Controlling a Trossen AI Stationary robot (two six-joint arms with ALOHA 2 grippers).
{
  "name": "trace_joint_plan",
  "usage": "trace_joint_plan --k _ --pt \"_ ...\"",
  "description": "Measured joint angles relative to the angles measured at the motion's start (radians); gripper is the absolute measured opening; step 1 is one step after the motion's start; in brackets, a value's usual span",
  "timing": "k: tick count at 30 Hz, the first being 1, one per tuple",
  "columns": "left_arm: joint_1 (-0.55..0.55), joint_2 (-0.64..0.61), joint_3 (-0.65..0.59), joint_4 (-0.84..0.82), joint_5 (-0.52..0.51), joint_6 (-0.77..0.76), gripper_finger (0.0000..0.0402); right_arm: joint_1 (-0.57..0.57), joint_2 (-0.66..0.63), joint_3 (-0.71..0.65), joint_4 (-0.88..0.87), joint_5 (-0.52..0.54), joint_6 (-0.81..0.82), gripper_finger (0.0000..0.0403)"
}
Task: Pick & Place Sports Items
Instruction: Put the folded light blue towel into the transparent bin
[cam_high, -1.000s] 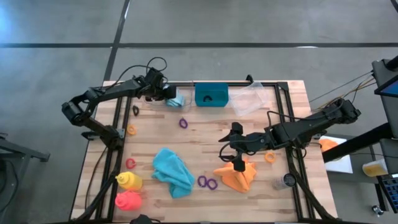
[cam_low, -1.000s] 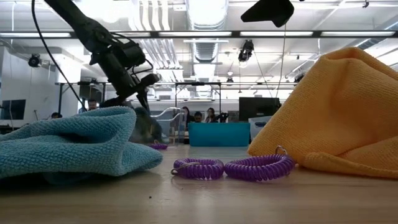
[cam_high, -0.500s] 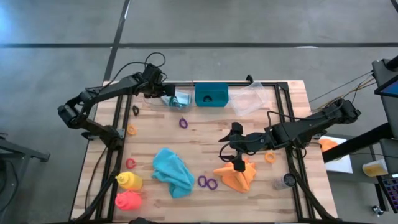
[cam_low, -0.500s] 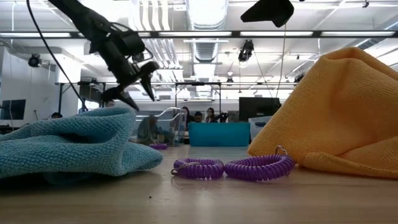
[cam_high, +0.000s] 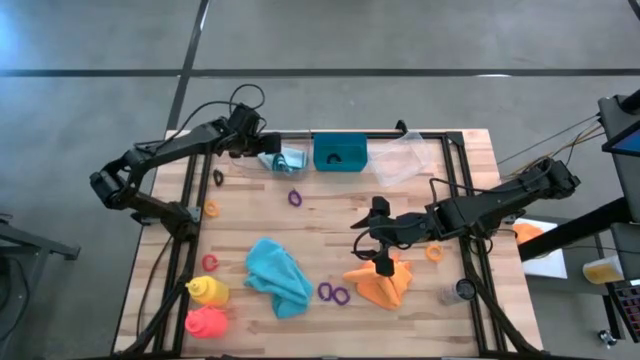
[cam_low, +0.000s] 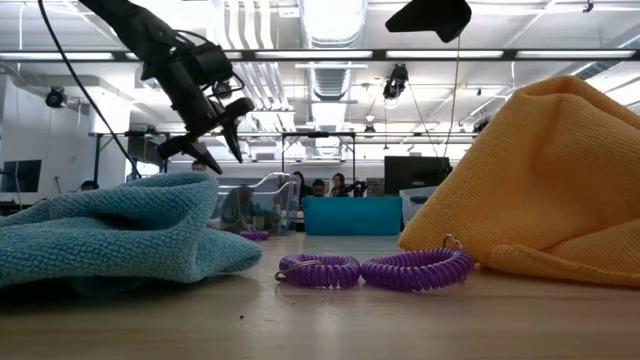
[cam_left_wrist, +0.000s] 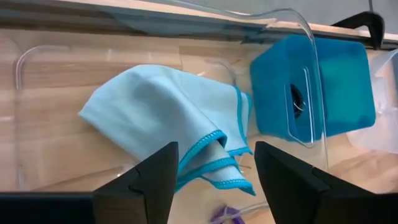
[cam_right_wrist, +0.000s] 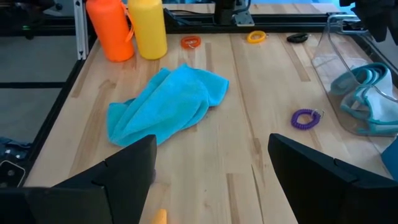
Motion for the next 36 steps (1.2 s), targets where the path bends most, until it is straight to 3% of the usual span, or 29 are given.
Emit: trace_joint_plan --k 14,31,36 --pt "-0.040 0.120 0.006 0.061 -0.008 -0.102 0.0214 0.000 0.000 0.000 0.001 0.000 -0.007 0.0311" --pt "-0.040 0.236 0.005 0.123 0.023 -0.094 0.0213 0.000 0.000 0.000 0.001 0.000 -0.014 0.0311" --pt "-0.040 0.242 0.006 0.129 0.027 -0.044 0.0177 0.000 0.000 0.000 0.000 0.000 -0.015 0.0311"
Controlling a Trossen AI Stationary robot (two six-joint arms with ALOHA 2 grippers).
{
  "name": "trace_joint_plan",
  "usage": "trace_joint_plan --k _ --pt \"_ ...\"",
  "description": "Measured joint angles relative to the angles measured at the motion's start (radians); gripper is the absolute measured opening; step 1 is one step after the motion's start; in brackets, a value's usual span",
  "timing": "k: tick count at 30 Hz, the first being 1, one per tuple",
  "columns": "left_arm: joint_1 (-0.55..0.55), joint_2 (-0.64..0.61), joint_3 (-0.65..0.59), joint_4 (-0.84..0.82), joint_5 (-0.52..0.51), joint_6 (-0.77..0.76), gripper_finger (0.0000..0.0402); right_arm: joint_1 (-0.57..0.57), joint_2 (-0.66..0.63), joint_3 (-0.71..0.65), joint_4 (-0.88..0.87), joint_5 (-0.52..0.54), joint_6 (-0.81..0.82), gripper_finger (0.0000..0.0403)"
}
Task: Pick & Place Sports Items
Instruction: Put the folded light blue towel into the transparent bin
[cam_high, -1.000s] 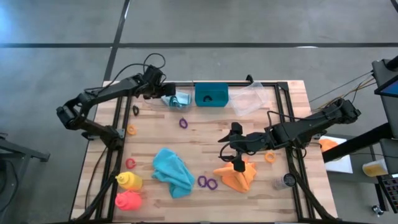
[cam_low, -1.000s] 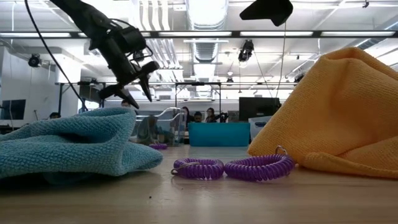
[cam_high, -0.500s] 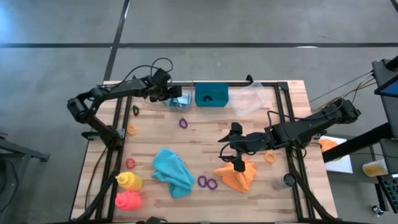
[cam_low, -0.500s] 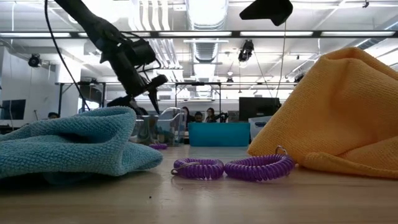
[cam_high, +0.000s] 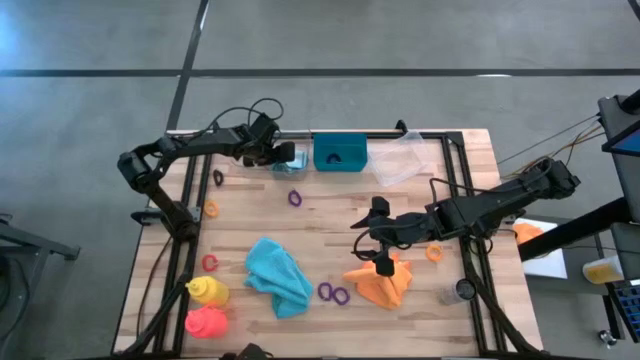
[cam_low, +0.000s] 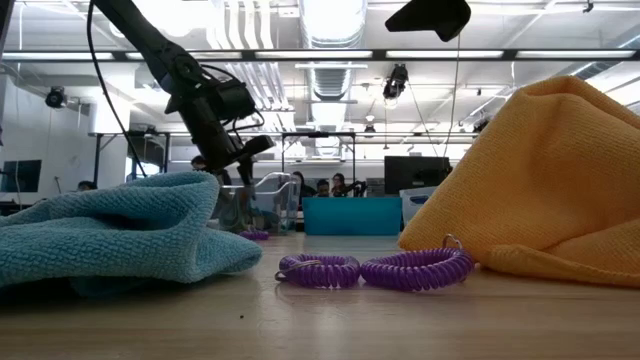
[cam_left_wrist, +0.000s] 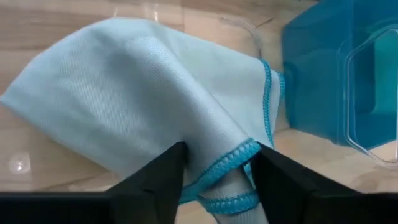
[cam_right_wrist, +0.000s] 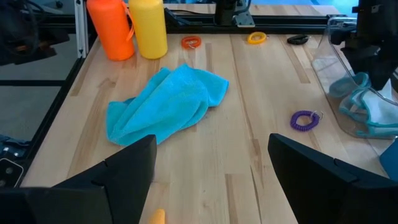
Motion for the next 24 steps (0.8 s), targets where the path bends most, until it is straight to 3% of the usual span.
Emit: trace_joint_plan --k 8,19,24 --pt "0.001 0.000 0.000 0.013 0.000 0.117 0.0018 0.000 0.000 0.000 0.000 0.000 0.000 0.0311" --pt "-0.044 -0.061 0.000 0.187 -0.011 0.206 0.0008 0.000 0.000 0.000 -0.001 0.000 -0.001 0.0311" --pt "-0.079 -0.130 -0.006 0.212 -0.083 0.293 0.0005 0.000 0.000 0.000 -0.002 0.000 -0.001 0.0311"
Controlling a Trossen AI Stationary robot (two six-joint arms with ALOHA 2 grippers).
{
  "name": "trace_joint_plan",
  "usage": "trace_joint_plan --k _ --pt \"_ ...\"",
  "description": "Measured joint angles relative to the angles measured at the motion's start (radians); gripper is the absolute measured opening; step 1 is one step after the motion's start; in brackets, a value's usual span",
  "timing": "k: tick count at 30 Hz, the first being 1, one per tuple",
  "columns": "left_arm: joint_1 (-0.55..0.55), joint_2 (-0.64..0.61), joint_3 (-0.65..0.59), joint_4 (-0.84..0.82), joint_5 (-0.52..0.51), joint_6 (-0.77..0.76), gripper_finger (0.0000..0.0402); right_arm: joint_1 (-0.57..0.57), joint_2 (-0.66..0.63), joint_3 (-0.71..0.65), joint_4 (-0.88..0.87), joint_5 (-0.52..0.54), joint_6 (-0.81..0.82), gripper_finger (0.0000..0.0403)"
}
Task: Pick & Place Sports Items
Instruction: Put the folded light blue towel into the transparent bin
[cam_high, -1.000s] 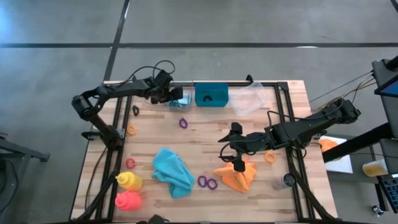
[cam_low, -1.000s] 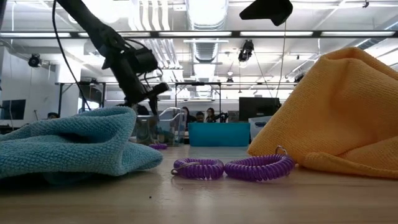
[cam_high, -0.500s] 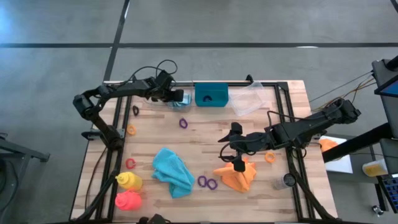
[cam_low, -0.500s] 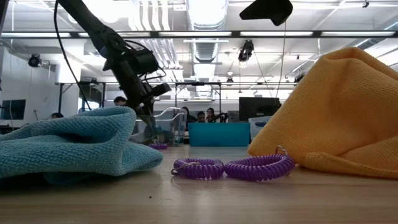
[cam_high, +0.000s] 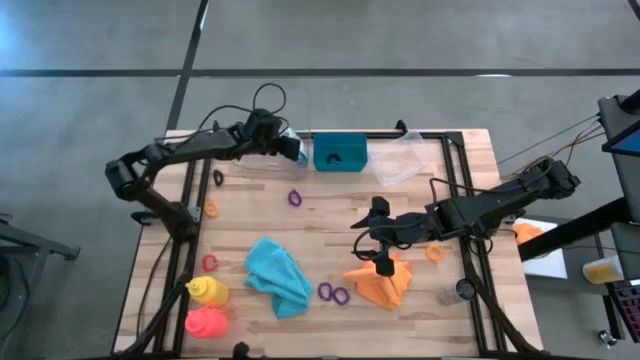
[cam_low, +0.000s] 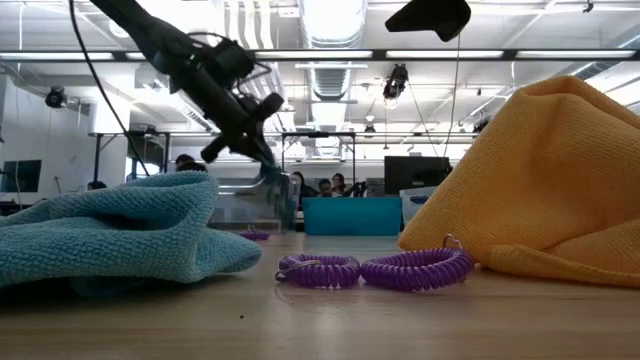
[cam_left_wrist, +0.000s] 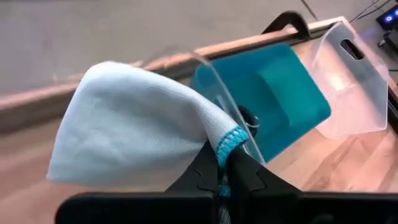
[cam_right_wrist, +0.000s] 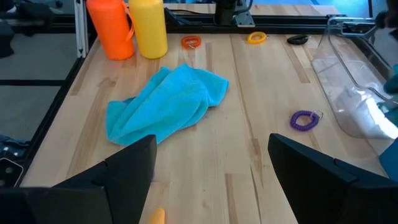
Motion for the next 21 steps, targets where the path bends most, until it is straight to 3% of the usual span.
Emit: trace_joint_plan --k 6,14,21 --pt "-0.013 -0.027 -0.103 0.117 -0.053 0.035 0.0005 0.000 0.000 0.000 0.000 0.000 0.000 0.0311" --pt "0.002 -0.030 -0.341 0.647 0.053 0.008 0.0005 0.000 0.000 0.000 0.000 0.000 0.000 0.0311" --pt "0.027 -0.048 -0.394 0.627 0.053 -0.013 0.0005 0.000 0.000 0.000 0.001 0.000 0.000 0.0311"
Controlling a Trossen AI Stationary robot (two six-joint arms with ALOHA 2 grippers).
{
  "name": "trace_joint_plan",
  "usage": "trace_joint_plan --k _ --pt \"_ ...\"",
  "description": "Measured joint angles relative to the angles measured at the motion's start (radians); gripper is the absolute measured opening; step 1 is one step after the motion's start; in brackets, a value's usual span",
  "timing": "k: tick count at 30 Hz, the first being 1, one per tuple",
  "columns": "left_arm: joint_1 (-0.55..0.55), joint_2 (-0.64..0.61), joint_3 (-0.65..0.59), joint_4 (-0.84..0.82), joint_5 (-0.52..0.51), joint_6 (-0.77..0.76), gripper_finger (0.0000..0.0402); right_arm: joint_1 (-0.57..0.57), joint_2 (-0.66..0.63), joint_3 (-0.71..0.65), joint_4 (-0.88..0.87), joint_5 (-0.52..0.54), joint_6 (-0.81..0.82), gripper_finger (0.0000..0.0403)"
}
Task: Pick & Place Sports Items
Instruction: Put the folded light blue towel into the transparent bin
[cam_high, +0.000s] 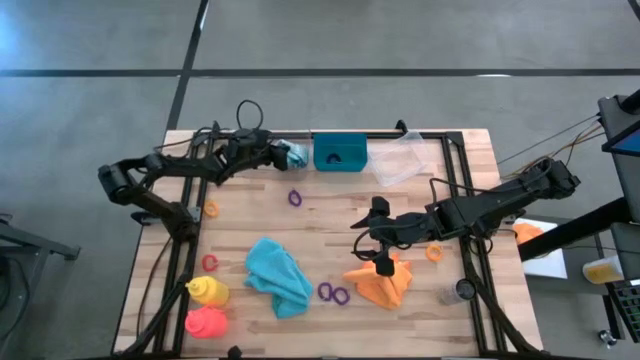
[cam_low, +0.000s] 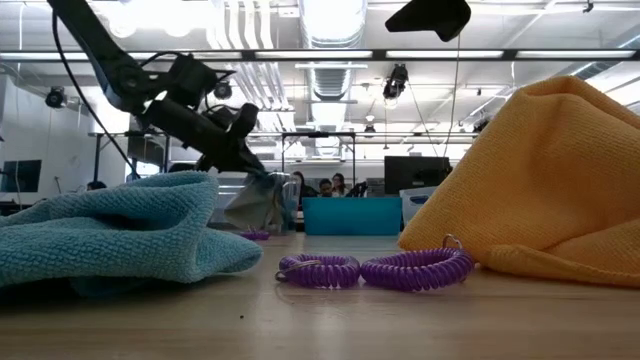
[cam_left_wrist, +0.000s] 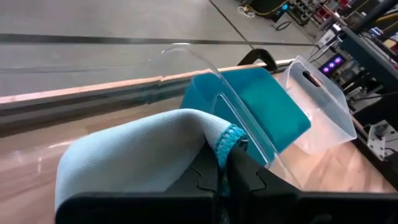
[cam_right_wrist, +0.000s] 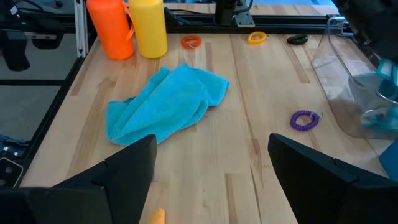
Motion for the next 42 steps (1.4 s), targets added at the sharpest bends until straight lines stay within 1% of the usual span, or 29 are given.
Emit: trace_joint_plan --k 4,11,17,20,32,36,42 --pt "-0.001 -0.020 0.000 0.000 0.000 0.001 0.0005 0.000 0.000 0.000 0.000 0.000 0.000 0.0311" --pt "0.000 -0.089 0.001 -0.015 0.002 0.003 0.0005 0.000 0.000 0.000 0.000 0.000 0.000 0.0311" --pt "0.006 -0.144 0.010 -0.012 0.085 0.003 0.0005 0.000 0.000 0.000 0.001 0.000 0.000 0.0311" --pt "0.009 -0.160 0.023 -0.013 0.103 0.003 0.0005 0.000 0.000 0.000 0.002 0.000 0.000 0.0311" --pt "0.013 -0.197 0.042 -0.036 0.117 0.004 0.0005 0.000 0.000 0.000 0.001 0.000 0.000 0.0311" --pt "0.013 -0.197 0.035 0.002 0.136 0.011 0.0005 0.000 0.000 0.000 0.000 0.000 0.000 0.0311" --pt "0.013 -0.196 0.034 0.043 0.136 -0.004 0.0005 0.000 0.000 0.000 0.002 0.000 0.000 0.0311"
